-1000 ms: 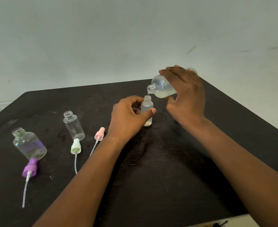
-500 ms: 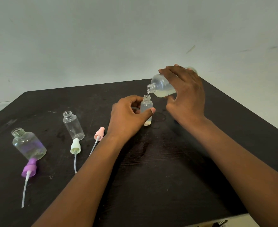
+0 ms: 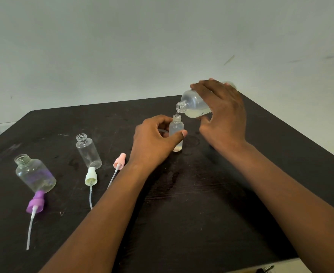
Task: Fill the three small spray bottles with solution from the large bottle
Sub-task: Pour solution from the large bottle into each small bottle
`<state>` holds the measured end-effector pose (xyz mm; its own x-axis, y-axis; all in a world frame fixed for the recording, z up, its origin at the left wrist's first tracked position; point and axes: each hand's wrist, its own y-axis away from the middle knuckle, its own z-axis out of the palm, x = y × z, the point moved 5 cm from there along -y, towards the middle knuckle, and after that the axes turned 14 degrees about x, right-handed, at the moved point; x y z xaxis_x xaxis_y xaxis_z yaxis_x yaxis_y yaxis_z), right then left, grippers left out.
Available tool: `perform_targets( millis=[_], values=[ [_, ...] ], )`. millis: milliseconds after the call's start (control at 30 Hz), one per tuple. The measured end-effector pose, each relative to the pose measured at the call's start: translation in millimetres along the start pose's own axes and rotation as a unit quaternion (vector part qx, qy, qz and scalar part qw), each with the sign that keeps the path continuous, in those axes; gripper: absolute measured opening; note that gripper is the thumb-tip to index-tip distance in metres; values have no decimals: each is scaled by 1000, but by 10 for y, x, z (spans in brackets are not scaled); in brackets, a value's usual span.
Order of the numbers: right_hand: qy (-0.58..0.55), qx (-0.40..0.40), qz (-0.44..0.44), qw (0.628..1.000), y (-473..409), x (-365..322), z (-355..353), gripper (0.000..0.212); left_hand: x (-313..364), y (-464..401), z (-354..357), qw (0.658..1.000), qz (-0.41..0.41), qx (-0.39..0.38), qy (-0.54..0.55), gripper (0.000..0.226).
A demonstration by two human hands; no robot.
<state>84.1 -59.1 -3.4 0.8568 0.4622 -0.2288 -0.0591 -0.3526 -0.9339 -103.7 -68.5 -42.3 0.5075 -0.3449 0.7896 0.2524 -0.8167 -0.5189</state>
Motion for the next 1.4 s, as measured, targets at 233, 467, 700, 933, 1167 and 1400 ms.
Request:
perform_targets(
  millis=[233,467,700,933,1167,1400],
  values=[
    [-7,0,6,1000,-6,-3,13,75,3,-9,-8,1000,-2,7,-1,29],
    [-52,15,60,997,-21,-8,-32,77,-8,-39,-61,1000,-16,20,-3,27],
    [-84,12,134,987,-49,18,-61,75,-45,-94,-184,998,-42,49,-19,27],
    [-133,9,210,968,-77,39,-71,57,-70,-99,-244,994,-68,72,-45,24],
    [-159,-16,266,951,-29,94,7,60,-91,-112,-271,991,-72,86,-75,26],
    [-172,-30,295,939,10,71,35,62,-116,-103,-269,988,-83,89,-90,32]
  ],
)
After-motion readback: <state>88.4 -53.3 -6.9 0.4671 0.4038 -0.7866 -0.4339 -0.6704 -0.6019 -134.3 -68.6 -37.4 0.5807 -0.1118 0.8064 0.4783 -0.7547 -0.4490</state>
